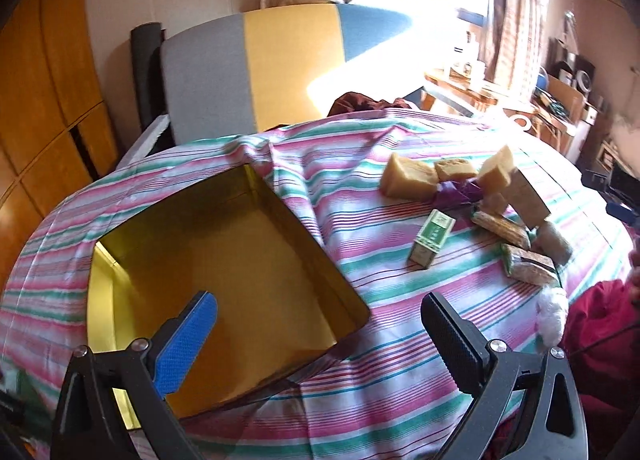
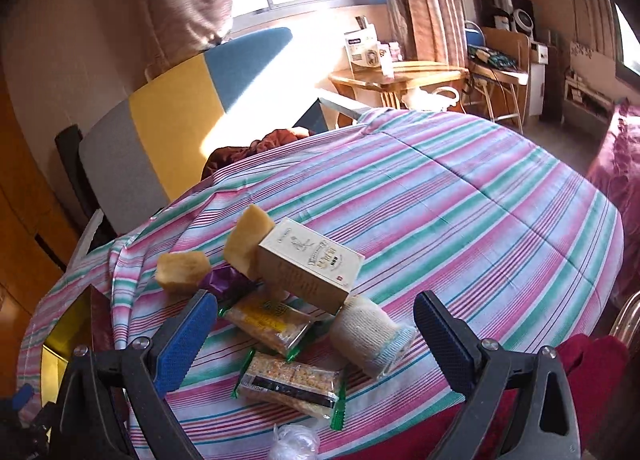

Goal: Organize objects
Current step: 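Grasp the green essential oil box with left tool while right tool grasps the plastic bag bundle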

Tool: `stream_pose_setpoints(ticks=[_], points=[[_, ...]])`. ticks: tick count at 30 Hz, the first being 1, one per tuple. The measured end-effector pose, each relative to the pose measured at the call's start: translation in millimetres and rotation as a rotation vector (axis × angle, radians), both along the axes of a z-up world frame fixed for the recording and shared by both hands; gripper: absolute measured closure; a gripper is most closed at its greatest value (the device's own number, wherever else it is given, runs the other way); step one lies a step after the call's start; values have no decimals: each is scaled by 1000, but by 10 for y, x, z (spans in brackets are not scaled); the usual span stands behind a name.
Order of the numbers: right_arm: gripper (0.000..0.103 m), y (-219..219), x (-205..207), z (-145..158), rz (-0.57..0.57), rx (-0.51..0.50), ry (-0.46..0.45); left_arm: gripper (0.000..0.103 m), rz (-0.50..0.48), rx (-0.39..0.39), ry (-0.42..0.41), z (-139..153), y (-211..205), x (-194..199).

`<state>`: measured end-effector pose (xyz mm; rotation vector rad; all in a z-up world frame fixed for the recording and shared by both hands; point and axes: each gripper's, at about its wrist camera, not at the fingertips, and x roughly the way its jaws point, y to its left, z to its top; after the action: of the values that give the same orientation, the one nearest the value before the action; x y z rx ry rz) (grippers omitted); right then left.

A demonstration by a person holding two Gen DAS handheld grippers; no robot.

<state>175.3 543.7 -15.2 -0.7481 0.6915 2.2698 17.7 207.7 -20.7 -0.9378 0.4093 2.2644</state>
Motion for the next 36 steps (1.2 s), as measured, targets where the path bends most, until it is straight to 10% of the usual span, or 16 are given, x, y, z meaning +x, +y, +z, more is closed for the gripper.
stream_pose_setpoints(ticks=[10, 23, 30, 36], points=[[3, 247, 128, -281, -35, -192, 84, 1, -236, -115, -12, -350, 1018, 10], [2, 253, 65, -316, 13, -228, 93, 4, -259, -286, -70, -844, 1883, -367], [2, 256, 15, -345, 21, -231, 62, 72, -226, -230, -179, -984, 1837, -411], [4, 218, -88, -417, 59, -251, 3, 72, -241, -217, -108, -952, 1607, -100]])
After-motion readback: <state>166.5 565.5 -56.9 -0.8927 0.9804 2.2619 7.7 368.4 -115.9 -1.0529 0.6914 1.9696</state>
